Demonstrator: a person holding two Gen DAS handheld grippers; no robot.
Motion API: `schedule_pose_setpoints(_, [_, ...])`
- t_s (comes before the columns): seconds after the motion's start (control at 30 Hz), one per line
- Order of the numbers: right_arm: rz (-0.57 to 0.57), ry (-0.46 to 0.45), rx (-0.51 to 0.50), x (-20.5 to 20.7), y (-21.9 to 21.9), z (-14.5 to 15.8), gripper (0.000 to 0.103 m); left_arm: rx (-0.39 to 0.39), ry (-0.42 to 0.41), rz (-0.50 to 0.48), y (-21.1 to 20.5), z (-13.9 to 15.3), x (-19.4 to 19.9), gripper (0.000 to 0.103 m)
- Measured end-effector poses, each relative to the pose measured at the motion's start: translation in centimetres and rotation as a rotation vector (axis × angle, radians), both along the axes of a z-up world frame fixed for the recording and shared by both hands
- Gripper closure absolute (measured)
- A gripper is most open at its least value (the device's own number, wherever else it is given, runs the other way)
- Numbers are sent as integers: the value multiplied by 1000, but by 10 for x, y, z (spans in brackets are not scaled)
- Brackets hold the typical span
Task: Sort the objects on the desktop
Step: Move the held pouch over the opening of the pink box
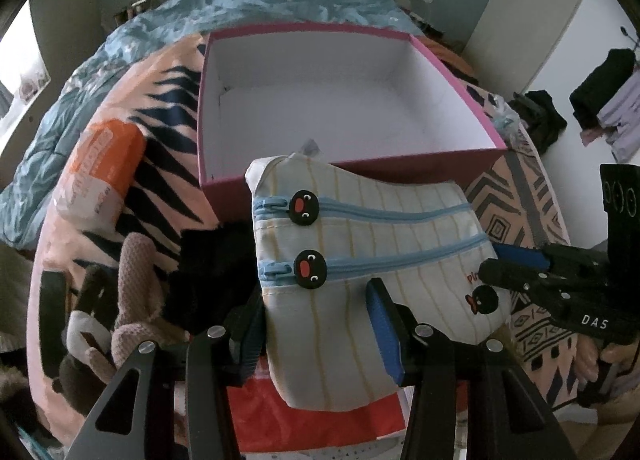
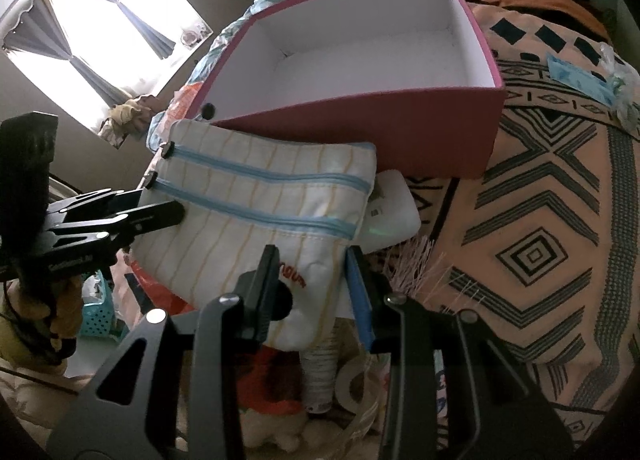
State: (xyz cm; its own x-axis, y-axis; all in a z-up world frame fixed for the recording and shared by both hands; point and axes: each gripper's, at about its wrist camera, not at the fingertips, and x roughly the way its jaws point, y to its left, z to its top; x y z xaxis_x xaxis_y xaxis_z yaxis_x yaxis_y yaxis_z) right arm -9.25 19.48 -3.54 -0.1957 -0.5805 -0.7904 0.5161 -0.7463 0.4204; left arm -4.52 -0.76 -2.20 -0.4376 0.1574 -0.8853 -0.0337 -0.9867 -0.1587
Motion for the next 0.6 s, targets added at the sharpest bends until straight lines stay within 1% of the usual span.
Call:
schedule_pose_setpoints(0.17, [-8, 21, -1, 5, 3, 7, 66, -9, 16, -9, 3, 4, 0, 54])
schedule_pose_setpoints(0.3, [-11, 30, 1, 7, 4, 11, 66, 1, 16, -10, 3, 4, 1, 54])
schedule_pose_setpoints(0.6, [-23, 72, -9, 11, 7, 26, 66, 7, 52, -10, 4, 16, 2, 54])
